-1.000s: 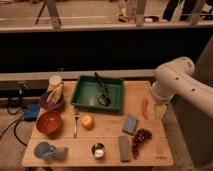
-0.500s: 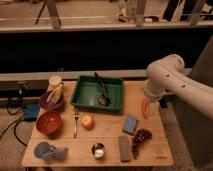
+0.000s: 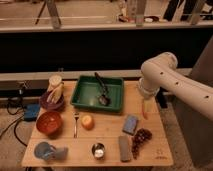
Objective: Place eraser in plastic cup
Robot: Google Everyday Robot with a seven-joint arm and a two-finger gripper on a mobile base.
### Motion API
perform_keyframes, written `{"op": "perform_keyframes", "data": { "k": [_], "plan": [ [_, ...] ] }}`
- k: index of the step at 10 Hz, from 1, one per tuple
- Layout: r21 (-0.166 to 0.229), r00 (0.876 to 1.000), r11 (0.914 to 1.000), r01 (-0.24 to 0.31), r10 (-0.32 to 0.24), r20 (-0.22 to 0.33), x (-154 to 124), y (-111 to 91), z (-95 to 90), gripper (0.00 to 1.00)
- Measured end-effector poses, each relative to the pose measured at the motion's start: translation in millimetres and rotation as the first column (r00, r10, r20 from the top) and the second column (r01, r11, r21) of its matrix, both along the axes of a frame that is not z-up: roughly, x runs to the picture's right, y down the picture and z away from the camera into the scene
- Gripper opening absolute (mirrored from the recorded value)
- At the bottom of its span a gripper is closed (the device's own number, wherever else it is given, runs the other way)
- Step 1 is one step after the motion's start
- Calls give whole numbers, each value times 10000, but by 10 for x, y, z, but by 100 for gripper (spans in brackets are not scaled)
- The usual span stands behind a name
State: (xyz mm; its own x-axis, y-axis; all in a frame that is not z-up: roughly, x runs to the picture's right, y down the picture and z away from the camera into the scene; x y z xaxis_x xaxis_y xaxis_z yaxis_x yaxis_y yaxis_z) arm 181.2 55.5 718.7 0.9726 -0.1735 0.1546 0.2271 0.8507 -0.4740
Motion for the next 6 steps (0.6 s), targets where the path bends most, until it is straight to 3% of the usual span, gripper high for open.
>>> {"op": "perform_keyframes", "data": {
  "k": [3,4,6],
  "plan": [
    [-110,9984,9989,448,-444,354,-205,114,53,80],
    [-164,9958,9972,724,-714,576,-169,248,26,80],
    [-149,9786,9881,1533,-1497,1410,0,647,-111,80]
  ]
}}
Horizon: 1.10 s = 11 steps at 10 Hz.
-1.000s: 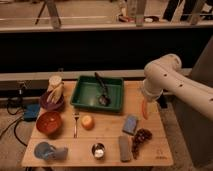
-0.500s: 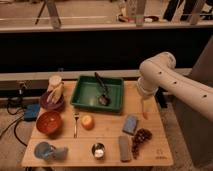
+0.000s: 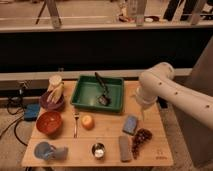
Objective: Place eraser in plastic cup
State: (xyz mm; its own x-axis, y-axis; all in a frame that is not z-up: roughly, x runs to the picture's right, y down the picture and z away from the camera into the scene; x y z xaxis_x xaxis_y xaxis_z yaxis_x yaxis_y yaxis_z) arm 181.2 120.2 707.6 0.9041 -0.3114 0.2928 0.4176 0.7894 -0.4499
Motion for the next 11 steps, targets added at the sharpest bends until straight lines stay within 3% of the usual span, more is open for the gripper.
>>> {"op": "perform_keyframes", "data": {
  "k": [2,3,4,6,7,8,9,10,11],
  "plan": [
    [80,9879,9947,1024,-1026,1161,142,404,-212,80],
    [222,9712,9869,1599,-1613,1751,163,583,-306,80],
    [669,9286,9671,2455,-2544,2700,153,776,-424,80],
    [1625,8205,9133,3736,-4071,4014,122,1001,-563,80],
    [2183,7438,8687,4446,-4938,4504,56,1126,-626,80],
    [2753,6603,8126,5136,-5793,4780,-34,1267,-687,80],
    [3196,5920,7553,5721,-6501,4764,-127,1417,-716,80],
    [3436,5553,7136,6105,-6950,4568,-215,1510,-708,80],
    [3550,5379,6761,6456,-7326,4170,-288,1578,-662,80]
  ]
}}
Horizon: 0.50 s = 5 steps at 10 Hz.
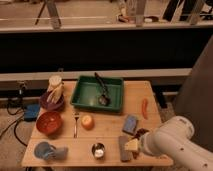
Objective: Place eraser in plastic cup
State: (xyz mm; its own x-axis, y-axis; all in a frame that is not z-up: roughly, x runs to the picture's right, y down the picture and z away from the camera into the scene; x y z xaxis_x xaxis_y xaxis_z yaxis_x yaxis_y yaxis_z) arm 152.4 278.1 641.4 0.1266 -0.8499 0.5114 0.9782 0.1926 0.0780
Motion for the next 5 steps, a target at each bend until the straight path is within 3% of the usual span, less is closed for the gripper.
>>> {"op": "perform_keyframes", "data": {
  "k": [3,5],
  "plan": [
    [908,9887,9944,533,-398,-1449,-135,18,160,80],
    [963,9706,9914,885,-641,-2319,-203,-3,223,80]
  ]
}}
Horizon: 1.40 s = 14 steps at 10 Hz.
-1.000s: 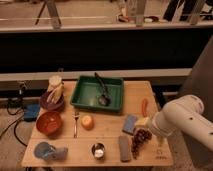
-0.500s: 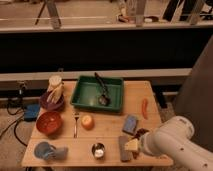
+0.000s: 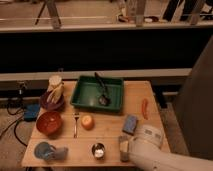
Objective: Place eraser in plastic cup
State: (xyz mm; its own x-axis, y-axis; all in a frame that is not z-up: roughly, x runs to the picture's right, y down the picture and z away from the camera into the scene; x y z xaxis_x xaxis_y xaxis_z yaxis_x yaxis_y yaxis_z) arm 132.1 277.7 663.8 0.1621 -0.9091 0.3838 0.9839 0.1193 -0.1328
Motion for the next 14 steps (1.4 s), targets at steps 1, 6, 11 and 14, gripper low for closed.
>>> {"op": "perform_keyframes", "data": {
  "k": [1,6,11,14],
  "plan": [
    [-269,9994,9996,68,-77,-326,-35,-5,33,80],
    [-2227,9980,9745,-263,126,-627,-131,13,109,80],
    [-3041,9923,9506,-623,916,831,-213,-19,-73,80],
    [-3209,9732,9465,-354,1056,2042,-264,27,-120,80]
  ]
}}
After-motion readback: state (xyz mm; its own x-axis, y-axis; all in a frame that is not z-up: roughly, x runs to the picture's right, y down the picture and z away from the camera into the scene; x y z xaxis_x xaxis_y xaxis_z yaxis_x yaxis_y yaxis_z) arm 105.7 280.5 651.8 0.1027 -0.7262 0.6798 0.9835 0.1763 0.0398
